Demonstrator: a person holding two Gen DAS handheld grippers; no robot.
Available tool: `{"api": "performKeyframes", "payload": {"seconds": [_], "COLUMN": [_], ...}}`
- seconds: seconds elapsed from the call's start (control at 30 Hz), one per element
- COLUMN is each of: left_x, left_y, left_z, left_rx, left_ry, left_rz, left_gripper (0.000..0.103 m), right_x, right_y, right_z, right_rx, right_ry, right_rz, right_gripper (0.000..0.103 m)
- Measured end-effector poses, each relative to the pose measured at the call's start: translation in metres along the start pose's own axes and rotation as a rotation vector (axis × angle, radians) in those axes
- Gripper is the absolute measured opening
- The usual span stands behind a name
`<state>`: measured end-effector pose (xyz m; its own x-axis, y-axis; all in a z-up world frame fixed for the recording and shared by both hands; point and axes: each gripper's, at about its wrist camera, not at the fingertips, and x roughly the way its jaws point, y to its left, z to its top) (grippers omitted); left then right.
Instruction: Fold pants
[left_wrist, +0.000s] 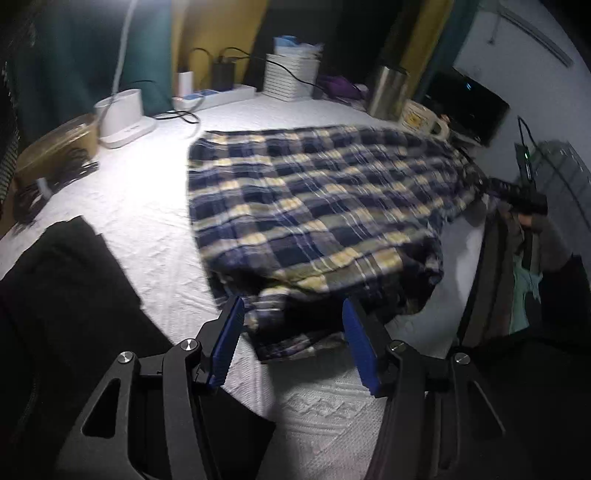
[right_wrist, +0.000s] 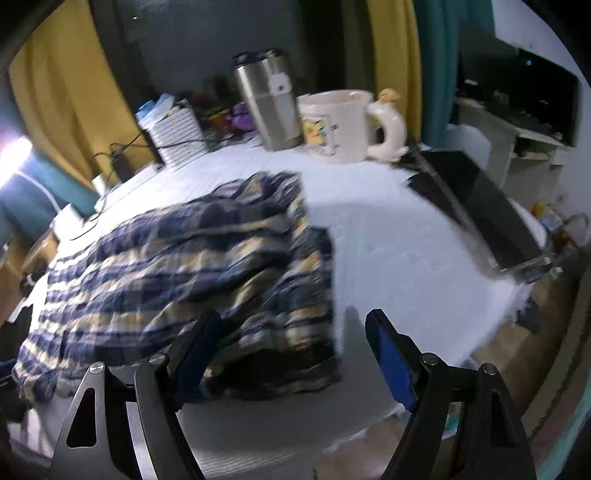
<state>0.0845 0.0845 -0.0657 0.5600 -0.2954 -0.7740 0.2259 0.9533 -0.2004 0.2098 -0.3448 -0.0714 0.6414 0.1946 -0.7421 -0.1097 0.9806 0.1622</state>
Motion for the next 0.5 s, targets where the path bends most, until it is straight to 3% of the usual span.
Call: {"api": "performKeyframes", "payload": {"seconds": [0.1,0.13,0.17,0.23,0.27,0.37,0.5], "left_x": [0.012,0.014,0.015,0.017,0.020,0.015,-0.016], "left_y": [0.000,0.001,0.003,0.005,0.006,0.005,0.003], "left_z": [-0.001,0.000,0.000,0.002,0.003,0.005,0.001], "left_rx": [0.014,0.014,0.010,-0.011,-0.014,-0.017,-0.004], "left_ry": [-0.003,-0.004,-0.014,-0.030,-0.021,-0.052,-0.153], "left_rz": [0.017,0.013,-0.004,-0.042,-0.050,-0.025,0.033], "left_gripper": [0.055,0.055,0.055,0.034,0.011,0.000,0.000], "right_x": [0.006,0.007,0.010,0.015,0.019,0.026,0.026], "right_y": [0.000,0.000,0.001,0.004,0.008,0.021,0.024], "right_z": [-0.004,-0.003,-0.001,0.003,0.005,0.016,0.039], "right_rx": [0.014,0.014,0.015,0.016,-0.003,-0.060,-0.084], "right_ry": [-0.009,-0.014,-0.013,-0.003,-0.004,-0.016,-0.051], "right_rz": [0.020,0.018,0.016,0.053,0.051,0.024,0.000], "right_gripper": [0.079,0.071,0.055,0.037,0.033,0.027,0.026]}}
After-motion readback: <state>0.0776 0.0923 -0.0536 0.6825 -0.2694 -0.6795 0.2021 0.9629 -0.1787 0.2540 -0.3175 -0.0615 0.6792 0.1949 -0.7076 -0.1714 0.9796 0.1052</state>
